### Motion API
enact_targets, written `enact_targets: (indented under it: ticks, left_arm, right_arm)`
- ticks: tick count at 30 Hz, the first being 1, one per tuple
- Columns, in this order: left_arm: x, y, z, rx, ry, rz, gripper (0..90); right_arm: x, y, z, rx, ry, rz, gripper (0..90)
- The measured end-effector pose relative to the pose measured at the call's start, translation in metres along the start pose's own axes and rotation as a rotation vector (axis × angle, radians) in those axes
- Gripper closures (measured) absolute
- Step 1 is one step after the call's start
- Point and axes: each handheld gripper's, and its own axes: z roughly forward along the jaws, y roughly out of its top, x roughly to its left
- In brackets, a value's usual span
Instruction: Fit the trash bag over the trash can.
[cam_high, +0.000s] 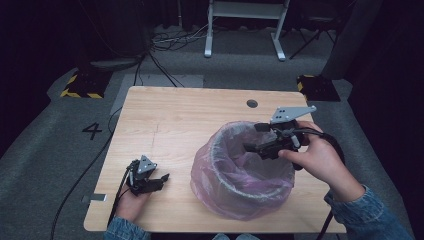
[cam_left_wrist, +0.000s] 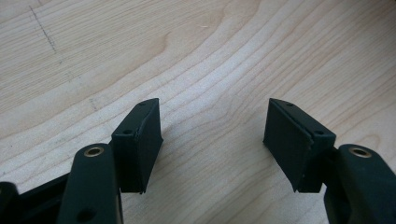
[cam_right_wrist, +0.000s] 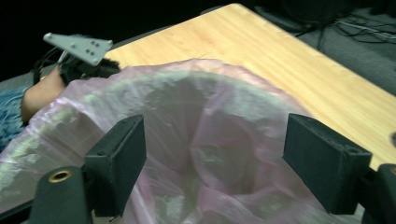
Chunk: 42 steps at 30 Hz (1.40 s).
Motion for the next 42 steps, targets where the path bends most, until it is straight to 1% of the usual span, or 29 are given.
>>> enact_targets:
  ticks: [5,10,13,16,18,23,26,28,31,34,38,42]
  left_arm:
    - [0.0,0.0,0.0,0.001,-0.001,-0.005,36.3]
    - [0.0,0.0,0.0,0.002,0.0,0.001,35.8]
    - [0.001,0.001,0.0,0.002,0.0,0.006,35.7]
    - [0.002,0.001,0.0,0.003,-0.008,0.011,35.4]
    - [0.003,0.0,0.0,0.005,-0.025,0.026,34.3]
    - [0.008,-0.002,-0.003,0.008,-0.043,0.049,33.1]
    - [0.01,-0.003,-0.004,0.007,-0.039,0.038,32.3]
    - [0.01,-0.003,-0.004,0.008,-0.038,0.04,32.2]
    - [0.01,-0.003,-0.004,0.008,-0.038,0.04,32.2]
    - [0.009,-0.003,-0.003,0.005,-0.036,0.036,32.1]
    - [0.01,-0.003,-0.003,0.006,-0.033,0.041,31.8]
    - [0.01,-0.003,-0.003,0.005,-0.03,0.04,31.7]
  right_arm:
    - [-0.011,-0.008,-0.017,-0.022,-0.055,0.043,21.3]
    - [-0.021,-0.016,-0.033,-0.032,-0.1,0.062,21.3]
    - [-0.028,-0.023,-0.045,-0.041,-0.126,0.081,21.3]
    - [-0.035,-0.03,-0.057,-0.049,-0.151,0.1,21.3]
    - [-0.039,-0.035,-0.064,-0.05,-0.171,0.111,21.2]
    - [-0.047,-0.049,-0.078,-0.039,-0.201,0.128,21.2]
    - [-0.051,-0.056,-0.088,-0.045,-0.219,0.143,21.2]
    - [-0.053,-0.061,-0.093,-0.051,-0.229,0.152,21.2]
    - [-0.057,-0.069,-0.099,-0.053,-0.235,0.142,20.5]
    - [-0.061,-0.082,-0.103,-0.034,-0.25,0.138,20.5]
    - [-0.067,-0.098,-0.105,-0.014,-0.284,0.137,20.5]
    - [-0.072,-0.113,-0.104,-0.013,-0.303,0.158,20.5]
